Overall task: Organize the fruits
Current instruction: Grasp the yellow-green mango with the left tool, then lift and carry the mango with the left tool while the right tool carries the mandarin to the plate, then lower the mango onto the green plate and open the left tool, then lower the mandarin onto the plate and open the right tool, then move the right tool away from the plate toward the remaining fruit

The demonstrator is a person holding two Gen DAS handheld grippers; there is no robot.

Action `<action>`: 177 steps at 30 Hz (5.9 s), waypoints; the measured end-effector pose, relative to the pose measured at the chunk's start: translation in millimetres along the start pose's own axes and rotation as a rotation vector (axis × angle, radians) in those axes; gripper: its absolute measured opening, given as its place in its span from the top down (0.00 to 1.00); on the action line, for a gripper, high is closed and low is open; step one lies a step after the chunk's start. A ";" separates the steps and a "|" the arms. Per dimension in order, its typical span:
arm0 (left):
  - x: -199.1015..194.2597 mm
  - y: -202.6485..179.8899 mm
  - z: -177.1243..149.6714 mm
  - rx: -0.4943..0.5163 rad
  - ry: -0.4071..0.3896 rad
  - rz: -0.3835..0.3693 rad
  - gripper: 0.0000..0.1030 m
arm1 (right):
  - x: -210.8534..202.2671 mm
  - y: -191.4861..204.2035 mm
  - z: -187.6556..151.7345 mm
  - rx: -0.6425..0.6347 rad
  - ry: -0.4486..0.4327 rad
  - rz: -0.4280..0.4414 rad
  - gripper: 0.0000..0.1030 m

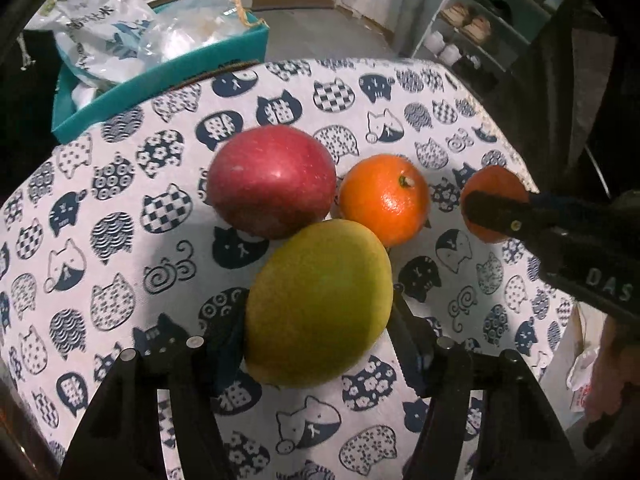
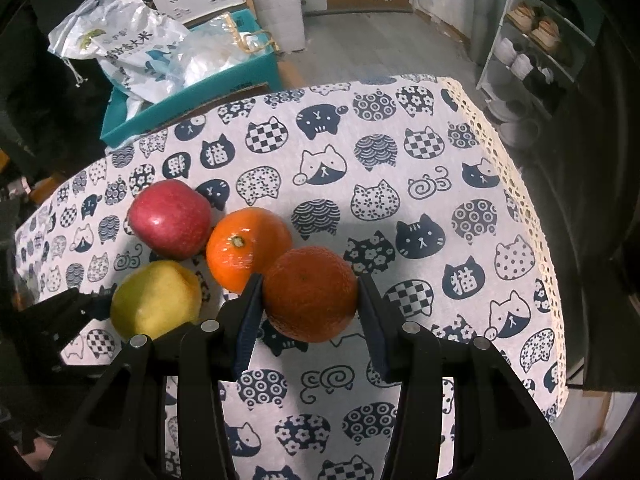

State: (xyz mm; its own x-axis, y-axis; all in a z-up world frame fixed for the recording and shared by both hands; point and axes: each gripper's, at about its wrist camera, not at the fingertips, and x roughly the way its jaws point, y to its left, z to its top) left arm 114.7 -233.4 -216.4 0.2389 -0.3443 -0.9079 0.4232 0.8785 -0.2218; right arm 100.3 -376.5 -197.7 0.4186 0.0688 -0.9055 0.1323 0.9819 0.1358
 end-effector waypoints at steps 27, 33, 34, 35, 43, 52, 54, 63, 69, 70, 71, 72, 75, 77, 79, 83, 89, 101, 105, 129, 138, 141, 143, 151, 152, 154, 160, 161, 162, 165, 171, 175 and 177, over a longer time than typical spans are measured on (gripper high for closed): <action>-137.3 17.9 -9.8 -0.021 -0.230 0.083 0.36 | -87.7 52.6 7.5 -0.096 -0.174 0.098 0.55; -169.4 28.1 -16.7 -0.037 -0.270 0.091 0.36 | -104.6 70.2 8.8 -0.128 -0.209 0.126 0.55; -174.1 29.7 -18.0 -0.038 -0.276 0.094 0.36 | -106.8 72.9 9.4 -0.133 -0.213 0.132 0.55; -177.9 32.1 -18.7 -0.041 -0.282 0.097 0.36 | -109.1 76.7 9.8 -0.138 -0.218 0.137 0.55; -212.9 53.4 -32.3 -0.069 -0.329 0.125 0.36 | -124.4 100.9 11.7 -0.173 -0.251 0.177 0.55; -242.7 79.9 -54.4 -0.103 -0.375 0.165 0.36 | -136.1 135.7 9.4 -0.237 -0.271 0.212 0.55; -247.5 87.1 -60.4 -0.112 -0.384 0.174 0.36 | -137.3 146.5 8.3 -0.258 -0.273 0.220 0.55; -257.9 124.6 -89.1 -0.179 -0.384 0.199 0.36 | -136.8 195.7 1.1 -0.344 -0.265 0.258 0.55; -261.2 156.2 -113.1 -0.244 -0.371 0.220 0.36 | -129.1 228.1 -2.8 -0.384 -0.241 0.297 0.55; -261.5 160.2 -116.6 -0.253 -0.371 0.222 0.36 | -127.9 234.1 -3.5 -0.392 -0.238 0.300 0.55; -262.2 166.0 -121.2 -0.265 -0.369 0.222 0.36 | -126.7 241.6 -4.7 -0.403 -0.235 0.305 0.55; -263.2 170.7 -124.4 -0.275 -0.368 0.224 0.36 | -125.9 247.5 -5.6 -0.411 -0.232 0.310 0.55; -266.8 187.7 -136.5 -0.313 -0.370 0.240 0.36 | -122.8 266.7 -8.7 -0.437 -0.223 0.326 0.55; -269.8 198.5 -145.7 -0.339 -0.371 0.251 0.36 | -120.5 278.5 -10.6 -0.450 -0.215 0.337 0.55; -271.8 207.6 -153.5 -0.362 -0.371 0.255 0.36 | -117.1 293.2 -13.0 -0.464 -0.205 0.353 0.55; -275.1 223.6 -169.9 -0.403 -0.370 0.265 0.36 | -111.7 316.3 -18.1 -0.493 -0.188 0.374 0.55; -275.9 241.7 -187.9 -0.449 -0.362 0.284 0.36 | -103.3 348.1 -24.9 -0.538 -0.167 0.400 0.55; -256.7 278.7 -225.8 -0.555 -0.299 0.315 0.36 | -73.6 395.2 -41.0 -0.597 -0.092 0.430 0.55; -244.5 287.3 -235.4 -0.583 -0.266 0.329 0.36 | -59.2 404.6 -47.7 -0.611 -0.058 0.430 0.55; -187.7 304.9 -253.9 -0.667 -0.087 0.316 0.36 | -12.3 430.2 -64.5 -0.659 0.042 0.420 0.55; -205.9 304.8 -247.4 -0.632 -0.158 0.364 0.36 | -1.1 433.9 -67.7 -0.667 0.066 0.416 0.55; -210.5 310.0 -246.3 -0.646 -0.172 0.371 0.36 | 2.8 436.3 -68.7 -0.673 0.074 0.414 0.55; -213.0 312.6 -243.9 -0.655 -0.185 0.377 0.36 | 7.0 437.2 -68.9 -0.673 0.083 0.414 0.55; -217.2 317.9 -243.9 -0.679 -0.206 0.381 0.35 | 22.5 437.7 -66.7 -0.655 0.124 0.417 0.53; -217.2 317.4 -243.6 -0.678 -0.207 0.382 0.35 | 22.3 437.4 -66.7 -0.654 0.119 0.417 0.52; -217.8 316.9 -242.5 -0.677 -0.210 0.382 0.35 | 20.5 437.0 -66.0 -0.654 0.114 0.424 0.52; -220.2 313.2 -237.9 -0.661 -0.220 0.389 0.34 | 10.4 436.2 -63.5 -0.657 0.093 0.431 0.47; -220.7 312.3 -237.4 -0.659 -0.221 0.391 0.31 | 8.2 435.1 -63.3 -0.657 0.086 0.428 0.46; -221.7 311.1 -236.8 -0.657 -0.226 0.394 0.29 | 6.7 434.5 -62.9 -0.656 0.081 0.426 0.46; -224.6 307.8 -234.5 -0.650 -0.236 0.394 0.28 | -0.1 430.9 -60.7 -0.653 0.064 0.417 0.44; -233.0 296.7 -226.3 -0.630 -0.261 0.387 0.27 | -16.3 417.5 -54.6 -0.635 0.018 0.393 0.39; -239.1 287.8 -219.4 -0.608 -0.280 0.385 0.26 | -29.6 405.1 -49.2 -0.616 -0.015 0.379 0.38; -242.8 282.4 -215.7 -0.596 -0.291 0.385 0.26 | -38.2 398.8 -46.6 -0.613 -0.040 0.368 0.35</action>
State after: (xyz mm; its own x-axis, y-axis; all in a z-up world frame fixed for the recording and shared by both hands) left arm -12.3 169.7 -135.3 0.5295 0.0211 -0.8481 -0.2593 0.9559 -0.1381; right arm 95.1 20.6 -127.7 0.3729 0.4199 -0.8275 -0.5474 0.8196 0.1692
